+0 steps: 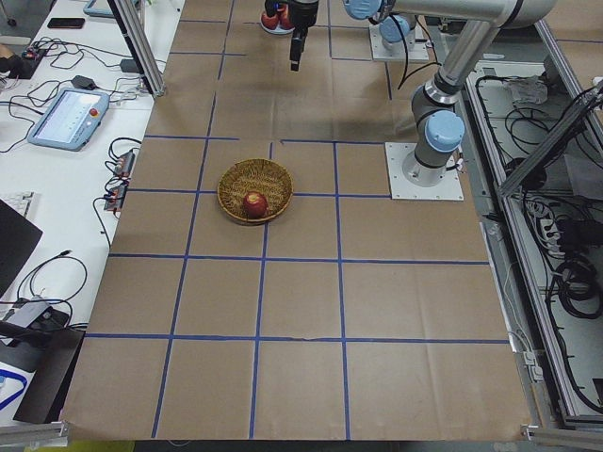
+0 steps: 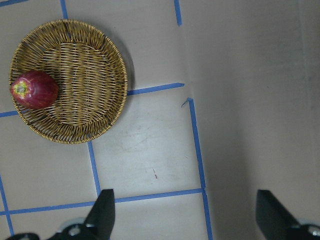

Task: Transfer apple from basket to plate
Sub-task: 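Lower the apple onto the plate beside the red apples and release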

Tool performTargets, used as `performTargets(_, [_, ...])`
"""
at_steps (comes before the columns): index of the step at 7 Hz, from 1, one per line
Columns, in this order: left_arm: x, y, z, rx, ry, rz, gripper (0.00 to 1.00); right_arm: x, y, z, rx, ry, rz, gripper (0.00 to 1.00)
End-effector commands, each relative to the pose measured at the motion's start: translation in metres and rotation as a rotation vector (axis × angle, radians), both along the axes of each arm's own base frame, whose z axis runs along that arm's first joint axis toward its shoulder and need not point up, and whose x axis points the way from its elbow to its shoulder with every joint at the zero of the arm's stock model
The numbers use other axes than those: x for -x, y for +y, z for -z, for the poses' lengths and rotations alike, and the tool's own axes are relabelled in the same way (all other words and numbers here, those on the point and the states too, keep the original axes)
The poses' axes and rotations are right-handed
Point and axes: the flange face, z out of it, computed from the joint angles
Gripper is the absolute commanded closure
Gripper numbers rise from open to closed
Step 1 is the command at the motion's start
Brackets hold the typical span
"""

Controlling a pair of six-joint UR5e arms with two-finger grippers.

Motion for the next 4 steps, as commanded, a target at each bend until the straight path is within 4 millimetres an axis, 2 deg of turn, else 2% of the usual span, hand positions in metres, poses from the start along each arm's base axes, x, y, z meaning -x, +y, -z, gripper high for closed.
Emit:
performTargets(1, [0.000, 0.000, 0.000, 0.000, 0.001, 0.000, 0.01, 0.001, 0.000, -0.015, 0.019, 0.014, 0.005, 0.00])
performTargets(2, [0.000, 0.000, 0.000, 0.000, 0.001, 0.000, 0.01, -0.004, -0.001, -0.038, 0.043, 0.024, -0.002, 0.00])
performTargets(4, [0.000, -0.001, 0.001, -0.002, -0.002, 0.000, 0.01, -0.020, 0.001, -0.114, 0.052, 0.016, -0.008, 0.00])
